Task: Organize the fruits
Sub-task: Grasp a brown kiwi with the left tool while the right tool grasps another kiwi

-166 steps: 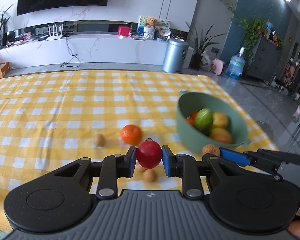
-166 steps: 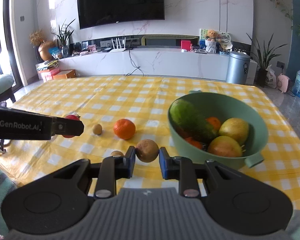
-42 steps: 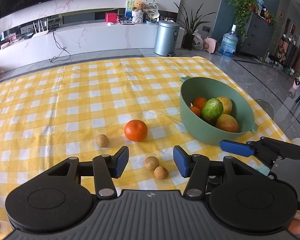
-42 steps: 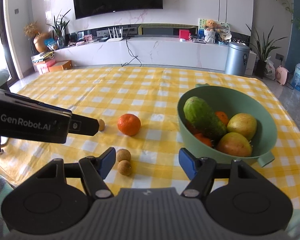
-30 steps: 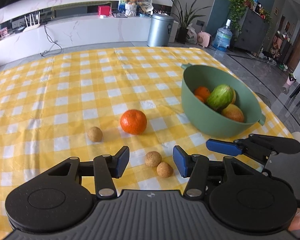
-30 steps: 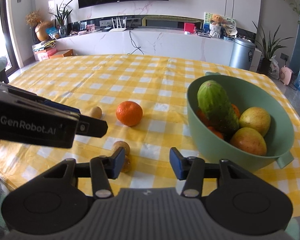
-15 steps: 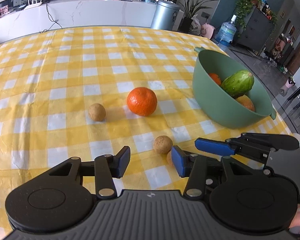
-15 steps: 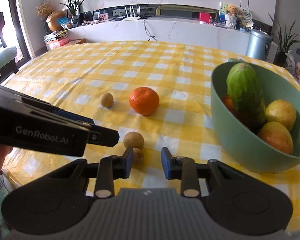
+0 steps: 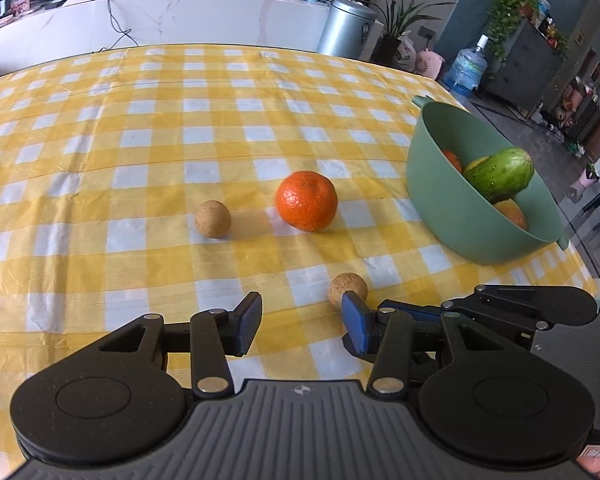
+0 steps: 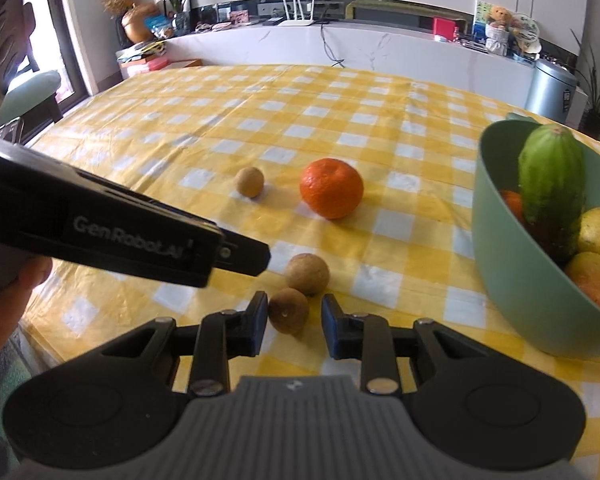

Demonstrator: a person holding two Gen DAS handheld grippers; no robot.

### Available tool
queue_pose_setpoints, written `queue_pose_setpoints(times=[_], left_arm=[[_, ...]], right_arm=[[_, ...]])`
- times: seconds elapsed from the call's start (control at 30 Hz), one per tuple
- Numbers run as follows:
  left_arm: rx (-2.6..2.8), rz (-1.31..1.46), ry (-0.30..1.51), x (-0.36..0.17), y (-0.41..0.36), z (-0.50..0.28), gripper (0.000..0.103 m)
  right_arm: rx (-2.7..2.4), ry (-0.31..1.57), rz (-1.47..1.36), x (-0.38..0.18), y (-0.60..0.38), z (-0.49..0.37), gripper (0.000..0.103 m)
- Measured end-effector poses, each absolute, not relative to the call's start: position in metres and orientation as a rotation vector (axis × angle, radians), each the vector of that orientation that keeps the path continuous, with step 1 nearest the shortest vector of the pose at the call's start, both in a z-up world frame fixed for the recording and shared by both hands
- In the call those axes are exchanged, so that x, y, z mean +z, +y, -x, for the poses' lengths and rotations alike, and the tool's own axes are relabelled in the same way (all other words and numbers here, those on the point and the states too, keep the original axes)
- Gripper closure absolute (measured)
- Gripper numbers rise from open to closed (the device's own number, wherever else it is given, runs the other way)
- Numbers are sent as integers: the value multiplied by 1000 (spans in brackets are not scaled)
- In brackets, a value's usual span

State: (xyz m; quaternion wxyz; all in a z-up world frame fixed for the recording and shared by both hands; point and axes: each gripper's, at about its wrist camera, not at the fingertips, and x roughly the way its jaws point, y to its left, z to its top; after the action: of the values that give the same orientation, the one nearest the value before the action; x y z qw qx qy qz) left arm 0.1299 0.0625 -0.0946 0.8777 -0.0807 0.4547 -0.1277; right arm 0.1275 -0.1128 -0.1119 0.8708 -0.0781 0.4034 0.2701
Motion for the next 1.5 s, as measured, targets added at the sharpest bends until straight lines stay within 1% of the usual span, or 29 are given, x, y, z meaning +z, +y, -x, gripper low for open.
queue_pose_setpoints(times=[0.07, 0.33, 0.43, 0.5, 0.7, 0.87, 0.97, 1.17, 1.5], left_arm=[[-283, 172, 945, -94, 61, -129, 49], [-331, 149, 910, -92, 49, -127, 49], [-340, 136, 913, -94, 41, -130, 49], [-336, 135, 919, -97, 37, -133, 51], [-315, 136, 922, -106, 32, -139, 56], [-305, 118, 925, -110, 29, -139, 66], [-315, 120, 920, -111, 27, -139, 70], [-317, 140, 910, -113, 28, -139, 74], [-298, 124, 896, -111, 27, -136, 74]], right_arm=[[566, 872, 158, -114, -113, -131, 84], [467, 889, 147, -114, -124, -128, 84], [390, 903, 95, -113, -137, -132, 84], [363, 904, 69, -112, -142, -134, 84], [352, 891, 106, -114, -136, -135, 84], [358, 892, 97, -114, -137, -136, 83], [361, 893, 95, -115, -137, -137, 83], [365, 892, 87, -115, -136, -138, 82], [373, 891, 92, -116, -135, -138, 84]])
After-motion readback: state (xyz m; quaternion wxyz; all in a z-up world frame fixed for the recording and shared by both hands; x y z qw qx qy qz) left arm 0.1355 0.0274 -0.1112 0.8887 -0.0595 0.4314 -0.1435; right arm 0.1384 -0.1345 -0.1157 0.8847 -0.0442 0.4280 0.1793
